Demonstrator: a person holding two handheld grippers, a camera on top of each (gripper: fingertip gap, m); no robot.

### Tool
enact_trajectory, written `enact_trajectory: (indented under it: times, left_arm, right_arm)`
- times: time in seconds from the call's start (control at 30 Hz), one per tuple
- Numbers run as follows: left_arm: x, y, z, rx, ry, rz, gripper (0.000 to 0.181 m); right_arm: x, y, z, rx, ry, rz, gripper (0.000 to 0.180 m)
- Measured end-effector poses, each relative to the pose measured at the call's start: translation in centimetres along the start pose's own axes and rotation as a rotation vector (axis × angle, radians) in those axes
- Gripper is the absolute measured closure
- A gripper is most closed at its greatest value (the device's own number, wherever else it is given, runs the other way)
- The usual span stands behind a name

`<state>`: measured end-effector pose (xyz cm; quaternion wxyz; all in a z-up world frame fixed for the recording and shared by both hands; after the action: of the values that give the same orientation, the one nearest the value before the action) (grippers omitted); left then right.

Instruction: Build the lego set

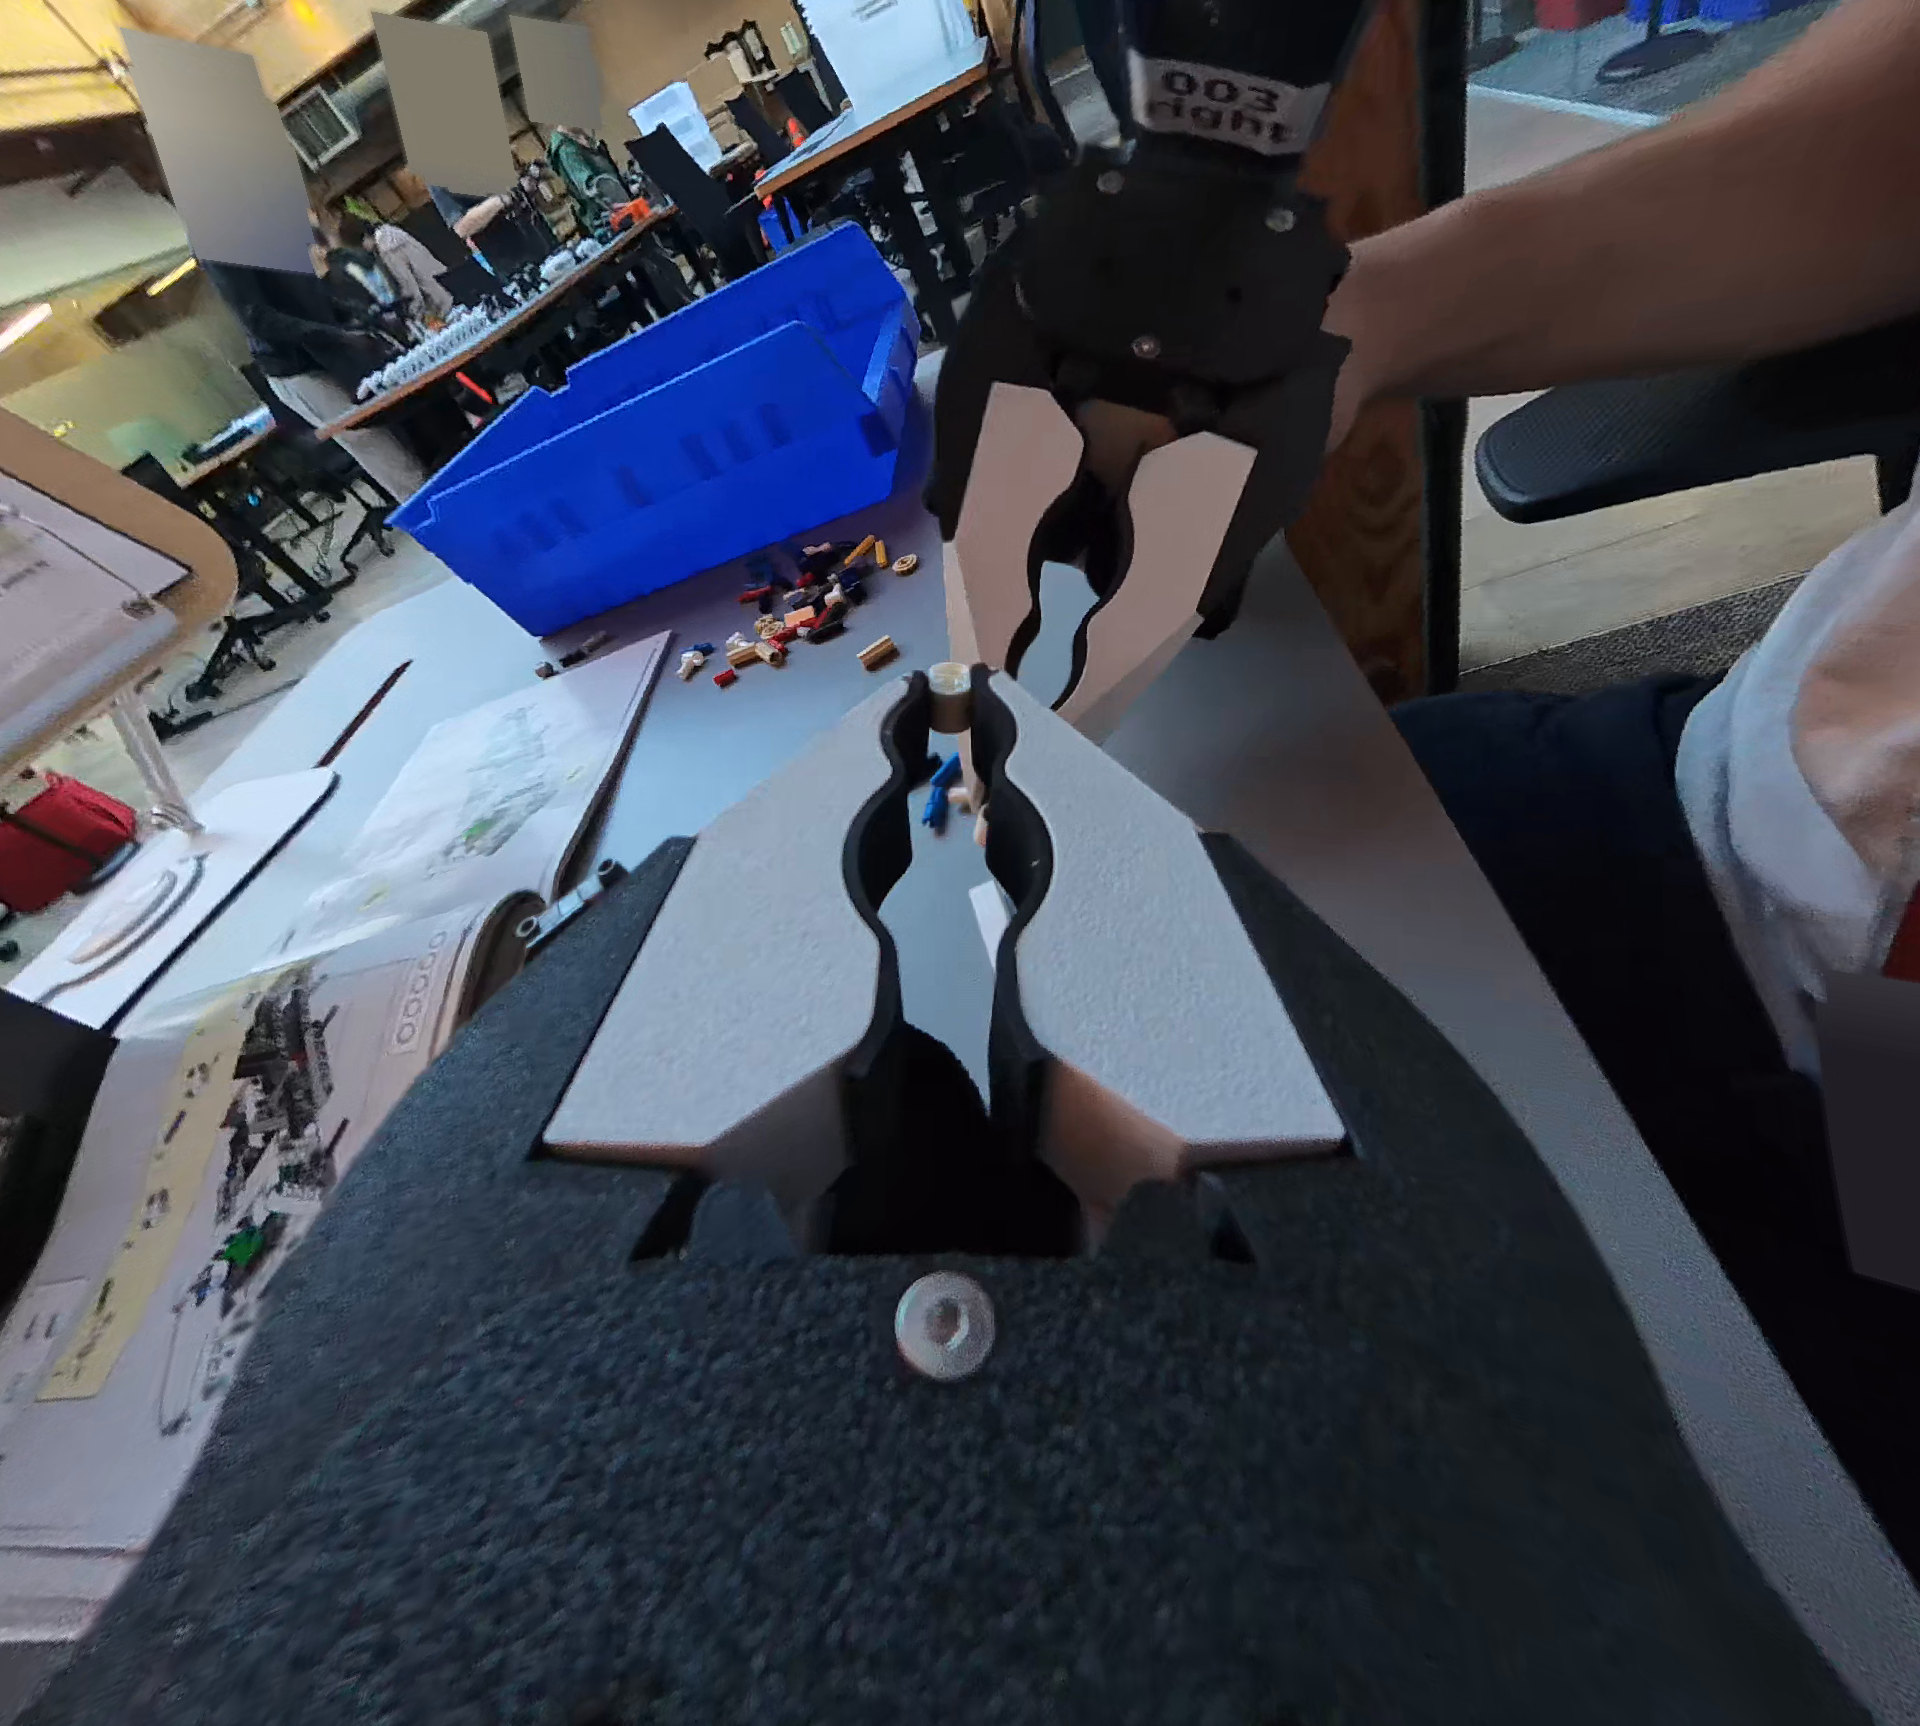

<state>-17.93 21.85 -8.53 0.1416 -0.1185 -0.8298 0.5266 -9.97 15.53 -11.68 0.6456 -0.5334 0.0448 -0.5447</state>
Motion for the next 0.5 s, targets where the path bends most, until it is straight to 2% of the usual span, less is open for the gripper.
enact_trajectory:
  times: [0.5]
  left_arm:
    - [0.1, 0.0, 0.8, 0.068, 0.145, 0.03, 0.177]
  right_arm:
    - [2.0, -2.1, -0.2, -0.103, -0.093, 0.147, 0.176]
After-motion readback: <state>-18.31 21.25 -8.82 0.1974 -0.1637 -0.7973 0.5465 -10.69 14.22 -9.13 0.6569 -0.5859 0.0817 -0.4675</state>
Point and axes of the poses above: each gripper's, where its closed fingertips meet, x back along the fingers, y out of its underside, z = x × y across the jaws, the point moved 6 cm from there along x, back along the fingers, and after that the axes turned 8 degrees about -y, right-handed, at the moved point
